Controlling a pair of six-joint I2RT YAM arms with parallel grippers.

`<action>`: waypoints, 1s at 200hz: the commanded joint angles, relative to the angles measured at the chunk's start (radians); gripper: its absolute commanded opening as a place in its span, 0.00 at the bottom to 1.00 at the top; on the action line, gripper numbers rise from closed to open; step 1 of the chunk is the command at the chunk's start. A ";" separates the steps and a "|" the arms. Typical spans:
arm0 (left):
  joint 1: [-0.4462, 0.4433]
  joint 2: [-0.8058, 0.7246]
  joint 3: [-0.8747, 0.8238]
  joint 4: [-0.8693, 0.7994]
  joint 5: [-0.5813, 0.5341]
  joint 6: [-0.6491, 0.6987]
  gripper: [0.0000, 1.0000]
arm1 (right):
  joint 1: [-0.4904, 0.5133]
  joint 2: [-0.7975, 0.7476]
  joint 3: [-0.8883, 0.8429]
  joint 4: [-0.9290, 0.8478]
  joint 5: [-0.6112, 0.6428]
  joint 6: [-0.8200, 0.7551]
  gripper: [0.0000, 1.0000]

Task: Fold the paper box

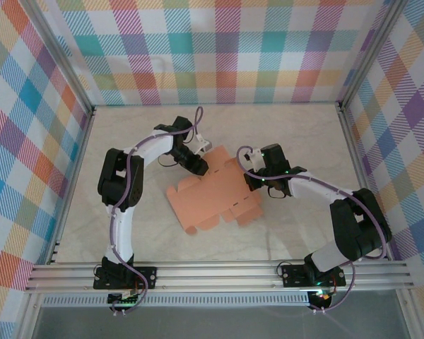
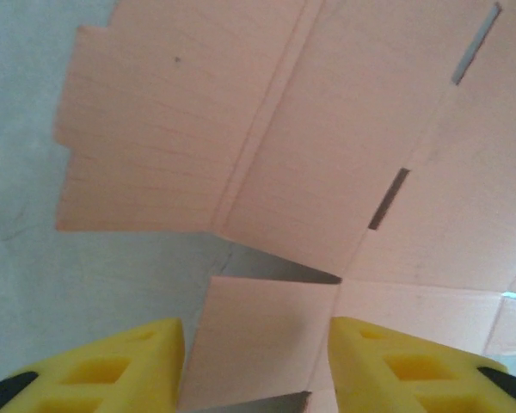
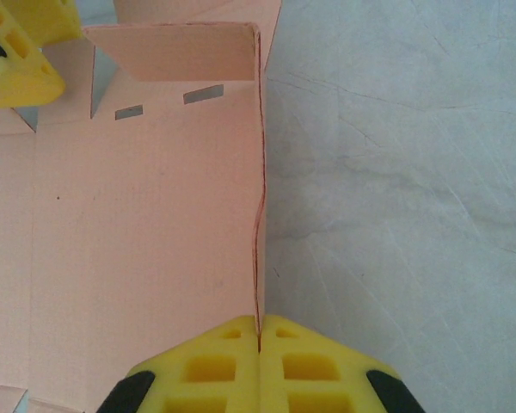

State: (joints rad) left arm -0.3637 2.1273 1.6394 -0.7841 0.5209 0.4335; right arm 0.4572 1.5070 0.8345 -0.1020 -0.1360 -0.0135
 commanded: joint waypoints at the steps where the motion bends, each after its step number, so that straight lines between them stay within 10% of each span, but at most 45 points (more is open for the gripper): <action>1: 0.006 -0.029 0.013 -0.013 0.080 -0.013 0.43 | -0.006 -0.012 0.028 -0.021 -0.016 -0.016 0.01; 137: -0.041 -0.158 -0.162 0.156 0.077 0.022 0.07 | -0.006 0.023 0.052 -0.026 -0.010 0.013 0.01; 200: -0.151 -0.328 -0.419 0.490 -0.222 0.015 0.09 | -0.006 0.046 0.049 -0.005 0.002 0.050 0.01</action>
State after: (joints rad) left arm -0.4507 1.8858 1.3109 -0.4648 0.4503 0.4385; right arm 0.4572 1.5330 0.8589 -0.1333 -0.1322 0.0071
